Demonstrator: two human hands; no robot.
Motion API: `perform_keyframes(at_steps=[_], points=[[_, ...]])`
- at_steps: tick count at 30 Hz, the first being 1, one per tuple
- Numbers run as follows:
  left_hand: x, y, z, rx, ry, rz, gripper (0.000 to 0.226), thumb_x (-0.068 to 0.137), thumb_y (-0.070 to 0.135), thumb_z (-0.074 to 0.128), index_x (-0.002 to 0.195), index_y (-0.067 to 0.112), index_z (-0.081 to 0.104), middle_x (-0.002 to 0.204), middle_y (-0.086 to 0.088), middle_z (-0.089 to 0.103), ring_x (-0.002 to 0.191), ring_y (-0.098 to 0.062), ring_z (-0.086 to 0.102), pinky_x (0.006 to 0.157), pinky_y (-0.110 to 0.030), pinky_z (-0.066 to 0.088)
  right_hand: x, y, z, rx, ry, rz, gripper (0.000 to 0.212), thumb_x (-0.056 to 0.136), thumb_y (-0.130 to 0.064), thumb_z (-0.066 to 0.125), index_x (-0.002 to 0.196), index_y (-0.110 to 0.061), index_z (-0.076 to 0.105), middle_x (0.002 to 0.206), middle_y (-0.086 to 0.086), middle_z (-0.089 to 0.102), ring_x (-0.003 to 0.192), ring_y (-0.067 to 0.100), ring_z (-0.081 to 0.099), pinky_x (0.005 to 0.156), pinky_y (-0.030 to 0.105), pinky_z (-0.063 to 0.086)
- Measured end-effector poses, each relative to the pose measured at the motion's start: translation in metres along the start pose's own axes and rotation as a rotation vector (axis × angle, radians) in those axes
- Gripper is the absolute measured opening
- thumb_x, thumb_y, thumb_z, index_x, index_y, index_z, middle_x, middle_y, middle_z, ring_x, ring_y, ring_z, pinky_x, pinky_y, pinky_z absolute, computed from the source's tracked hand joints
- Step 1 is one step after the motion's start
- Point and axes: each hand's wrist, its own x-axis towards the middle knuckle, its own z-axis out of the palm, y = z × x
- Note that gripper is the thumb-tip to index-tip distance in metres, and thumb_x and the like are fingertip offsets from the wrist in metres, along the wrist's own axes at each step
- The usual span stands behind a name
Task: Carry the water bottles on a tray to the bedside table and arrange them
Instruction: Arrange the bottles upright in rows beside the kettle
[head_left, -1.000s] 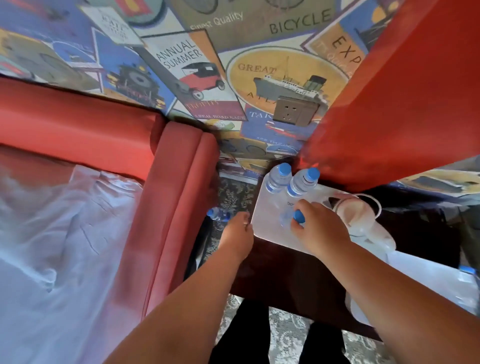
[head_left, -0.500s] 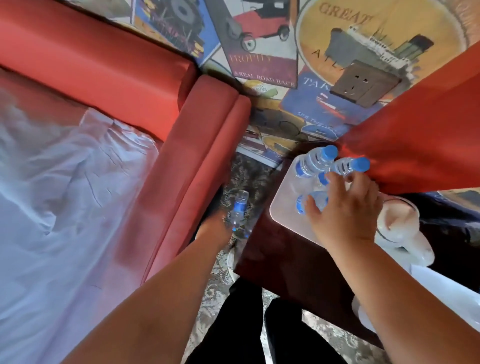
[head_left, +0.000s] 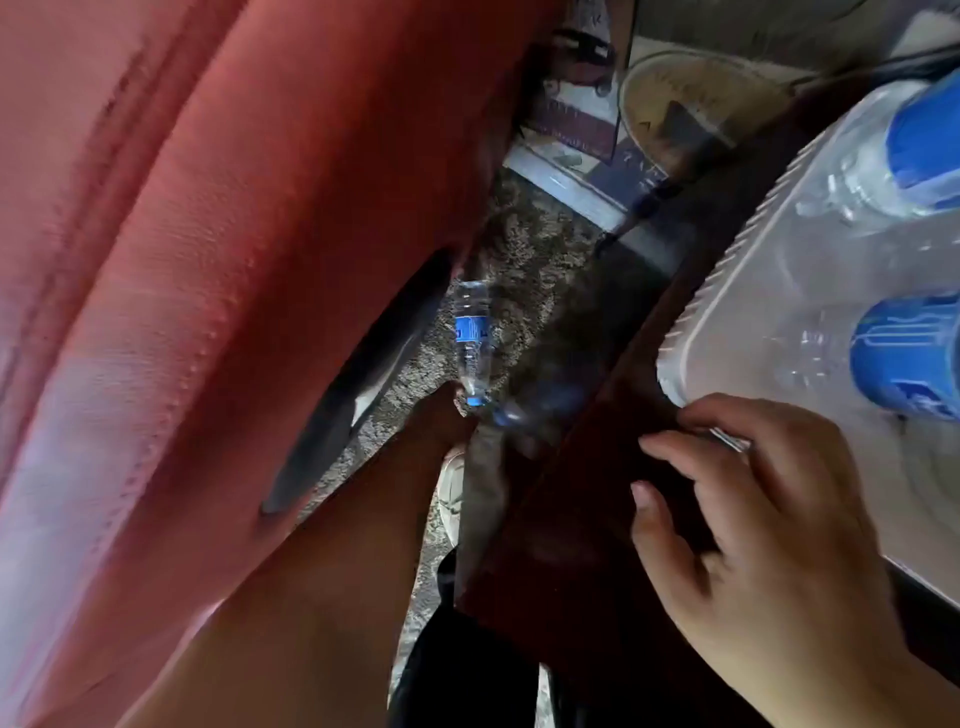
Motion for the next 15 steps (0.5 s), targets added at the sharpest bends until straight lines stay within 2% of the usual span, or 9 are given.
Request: perform_keyframes(at_steps=[4,6,7,9,11,13,14,15], points=[[0.065,-0.008,0.038,-0.093,-0.025,-0.072,0.064,0.086,0.034,0.075,0.134,-0.002,0.052,0.131,-0.022,0.060,0.118,-0.032,0.059,0.065,-0.018,0.032,0.008,0.012,0.005,0.024,0.030,-0.007,0.021,0.085,-0.025,0.067,0.103,-0.018,0.074,0.111,0.004,0.059,0.090,0.026,0.058,0.086,0.043,0.046],[0.090,-0.008,0.051,-0.097,-0.060,-0.109,0.060,0.089,0.031,0.073,0.133,-0.006,0.053,0.130,-0.024,0.060,0.118,-0.032,0.058,0.072,-0.020,0.033,0.015,0.018,0.010,0.044,0.037,0.041,0.022,0.087,-0.027,0.064,0.108,-0.027,0.068,0.110,-0.002,0.057,0.090,0.024,0.057,0.086,0.040,0.045],[0.102,-0.008,0.057,-0.109,-0.076,-0.127,0.056,0.090,0.029,0.072,0.129,-0.008,0.056,0.125,-0.025,0.062,0.115,-0.032,0.060,0.072,-0.020,0.033,0.017,0.019,0.013,0.050,0.038,0.059,0.022,0.087,-0.028,0.063,0.110,-0.031,0.064,0.109,-0.005,0.057,0.089,0.022,0.057,0.084,0.038,0.046],[0.123,-0.010,0.068,-0.174,-0.093,-0.187,0.043,0.090,0.024,0.072,0.116,-0.008,0.062,0.099,-0.022,0.067,0.099,-0.028,0.063,0.053,-0.020,0.037,0.022,0.019,0.017,0.033,0.032,0.068,0.024,0.087,-0.028,0.064,0.110,-0.033,0.059,0.106,-0.007,0.058,0.085,0.022,0.059,0.077,0.034,0.047],[0.134,-0.008,0.071,-0.199,-0.113,-0.261,0.022,0.093,0.024,0.069,0.094,0.005,0.060,0.073,-0.012,0.061,0.075,-0.024,0.061,0.040,-0.020,0.040,0.023,0.018,0.022,-0.053,0.031,0.057,0.024,0.087,-0.027,0.064,0.110,-0.031,0.059,0.102,-0.002,0.061,0.079,0.028,0.061,0.068,0.039,0.049],[0.141,-0.007,0.073,-0.229,-0.141,-0.327,0.028,0.096,0.024,0.064,0.075,0.013,0.050,0.040,0.003,0.055,0.041,-0.011,0.057,0.028,-0.016,0.037,0.024,0.017,0.025,-0.115,0.014,0.044,0.025,0.084,-0.023,0.065,0.108,-0.029,0.061,0.096,0.002,0.064,0.073,0.032,0.060,0.062,0.045,0.048],[0.144,-0.006,0.073,-0.236,-0.143,-0.336,0.027,0.096,0.021,0.063,0.074,0.011,0.052,0.032,0.005,0.051,0.032,-0.006,0.054,0.026,-0.016,0.036,0.025,0.016,0.025,-0.128,0.002,0.039,0.026,0.083,-0.021,0.066,0.108,-0.027,0.061,0.094,0.003,0.063,0.072,0.033,0.059,0.061,0.045,0.048],[0.143,-0.004,0.073,-0.253,-0.137,-0.332,0.021,0.096,0.018,0.064,0.081,0.005,0.058,0.035,0.005,0.055,0.032,-0.003,0.054,0.027,-0.017,0.037,0.025,0.016,0.026,-0.138,-0.012,0.032,0.027,0.082,-0.020,0.066,0.108,-0.026,0.061,0.093,0.004,0.062,0.072,0.034,0.058,0.060,0.044,0.048]])
